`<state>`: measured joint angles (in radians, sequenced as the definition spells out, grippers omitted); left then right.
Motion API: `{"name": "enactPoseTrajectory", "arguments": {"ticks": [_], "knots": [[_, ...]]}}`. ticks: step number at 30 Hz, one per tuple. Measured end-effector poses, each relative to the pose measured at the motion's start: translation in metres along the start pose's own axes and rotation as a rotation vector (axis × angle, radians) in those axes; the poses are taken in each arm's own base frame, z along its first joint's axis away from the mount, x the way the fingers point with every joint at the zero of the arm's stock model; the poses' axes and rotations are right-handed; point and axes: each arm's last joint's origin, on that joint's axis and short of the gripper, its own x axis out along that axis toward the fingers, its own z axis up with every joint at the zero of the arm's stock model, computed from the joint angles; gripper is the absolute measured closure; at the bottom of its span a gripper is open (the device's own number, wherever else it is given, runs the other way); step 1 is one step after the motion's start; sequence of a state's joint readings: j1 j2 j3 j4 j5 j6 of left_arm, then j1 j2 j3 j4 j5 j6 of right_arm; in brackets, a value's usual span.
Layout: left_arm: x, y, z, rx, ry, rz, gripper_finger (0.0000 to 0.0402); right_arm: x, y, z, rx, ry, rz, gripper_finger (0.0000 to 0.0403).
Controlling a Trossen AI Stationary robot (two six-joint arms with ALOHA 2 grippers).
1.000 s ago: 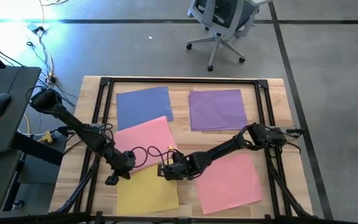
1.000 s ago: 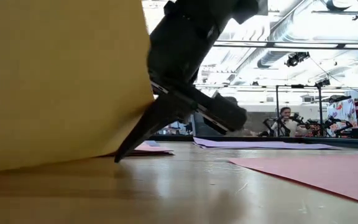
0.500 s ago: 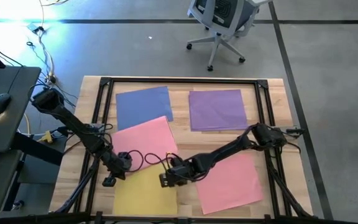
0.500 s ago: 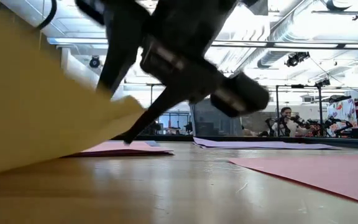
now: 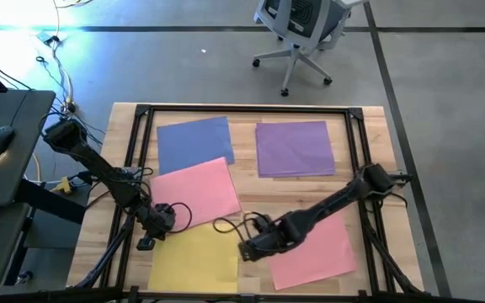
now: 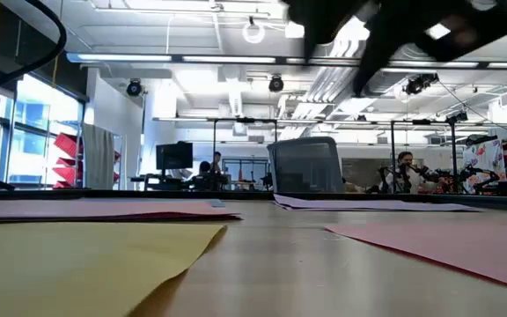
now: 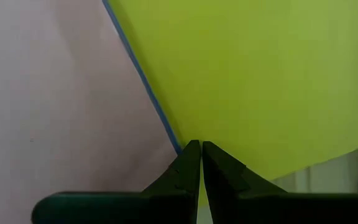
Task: Organize paper
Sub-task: Move the yellow paper from middle left to bottom left table, then stack the pink paper on the bottom right pink paper
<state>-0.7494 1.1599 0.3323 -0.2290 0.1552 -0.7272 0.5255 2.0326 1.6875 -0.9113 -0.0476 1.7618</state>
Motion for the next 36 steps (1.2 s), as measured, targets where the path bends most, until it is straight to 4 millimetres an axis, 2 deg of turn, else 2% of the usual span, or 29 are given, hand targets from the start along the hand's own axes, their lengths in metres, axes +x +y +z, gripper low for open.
{"name": "enactPoseTrajectory", "arguments": {"ticks": [5, 10, 14, 21, 26, 36], "knots": [[-0.009, -0.006, 0.005, -0.023, 0.038, 0.05, 0.0402, -0.002, -0.024, -0.031, -0.025, 0.097, -0.189, 0.0284], [-0.023, -0.01, 0.013, -0.039, 0.052, 0.168, 0.0402, 0.016, -0.043, -0.049, -0.078, 0.168, -0.272, 0.0294], [-0.031, -0.013, 0.019, -0.025, 0.048, 0.222, 0.0402, 0.039, -0.054, -0.046, -0.063, 0.187, -0.245, 0.032], [-0.034, -0.013, 0.019, -0.019, 0.071, 0.252, 0.0402, 0.073, -0.068, -0.038, 0.031, 0.188, -0.139, 0.0395], [-0.034, -0.013, 0.018, -0.038, 0.073, 0.255, 0.0402, 0.079, -0.074, -0.035, 0.175, 0.151, -0.123, 0.0397], [-0.034, -0.012, 0.018, -0.046, 0.073, 0.259, 0.0402, 0.081, -0.072, -0.032, 0.299, 0.073, -0.082, 0.0403]]}}
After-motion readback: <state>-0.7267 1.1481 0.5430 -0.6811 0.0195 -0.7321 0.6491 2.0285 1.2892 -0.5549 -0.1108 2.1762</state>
